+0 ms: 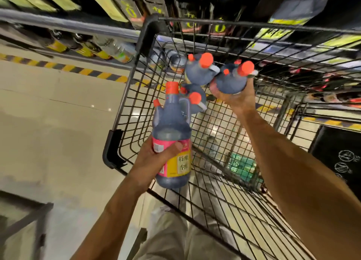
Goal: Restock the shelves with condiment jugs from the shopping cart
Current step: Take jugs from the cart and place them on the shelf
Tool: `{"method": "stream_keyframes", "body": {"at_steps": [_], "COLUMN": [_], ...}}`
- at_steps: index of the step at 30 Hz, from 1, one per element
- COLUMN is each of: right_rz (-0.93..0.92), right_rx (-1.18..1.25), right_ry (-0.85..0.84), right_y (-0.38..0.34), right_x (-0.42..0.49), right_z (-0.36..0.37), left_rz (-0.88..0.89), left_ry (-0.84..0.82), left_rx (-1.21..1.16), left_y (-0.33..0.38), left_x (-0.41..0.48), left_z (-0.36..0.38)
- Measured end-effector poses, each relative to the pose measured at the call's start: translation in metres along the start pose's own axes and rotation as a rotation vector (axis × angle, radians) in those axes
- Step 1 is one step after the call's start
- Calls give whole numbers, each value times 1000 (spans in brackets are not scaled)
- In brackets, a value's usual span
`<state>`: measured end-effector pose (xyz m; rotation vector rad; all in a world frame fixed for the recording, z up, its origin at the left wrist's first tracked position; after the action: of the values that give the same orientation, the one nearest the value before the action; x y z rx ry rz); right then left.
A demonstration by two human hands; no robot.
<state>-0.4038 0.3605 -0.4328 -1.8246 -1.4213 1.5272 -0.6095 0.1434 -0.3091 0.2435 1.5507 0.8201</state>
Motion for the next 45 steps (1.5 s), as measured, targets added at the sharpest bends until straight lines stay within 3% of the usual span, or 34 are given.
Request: {"method": "stream_keyframes", "body": {"at_steps": [1, 4, 11, 22, 27, 33, 45], "right_rz": [-26, 176, 114, -13, -83, -217, -331], "right_rx": [-75, 142, 404, 470, 512, 450, 367], "right_ry": [2, 1, -131, -236, -280, -317, -559], "right_y": [2, 7, -16, -173, -247, -329, -458], "right_x": [-4, -36, -138, -232, -277, -337, -404], "right_z": [-2, -10, -44, -44, 4, 116, 317], "left_rz": [5, 12, -10, 212, 361, 504, 643], "left_ry": [-2, -4, 16, 79, 127, 173, 313], "left_rx": [-8, -36, -134, -246, -295, -333, -481], "left_y": [2, 9, 34, 92, 126, 157, 178], "left_x": [-3, -19, -62, -145, -185, -233, -290], "left_z": [0, 1, 21, 6, -61, -197, -431]}}
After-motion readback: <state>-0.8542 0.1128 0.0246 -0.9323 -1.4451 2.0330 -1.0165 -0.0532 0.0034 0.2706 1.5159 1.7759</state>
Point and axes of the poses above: each hand's wrist, its own x-axis towards the middle knuckle, its own z-axis out of the palm, y = z × x, the point moved 5 cm from there along x, towards the middle knuckle, and after that the axes turned 3 degrees about -x, right-handed, at the moved point
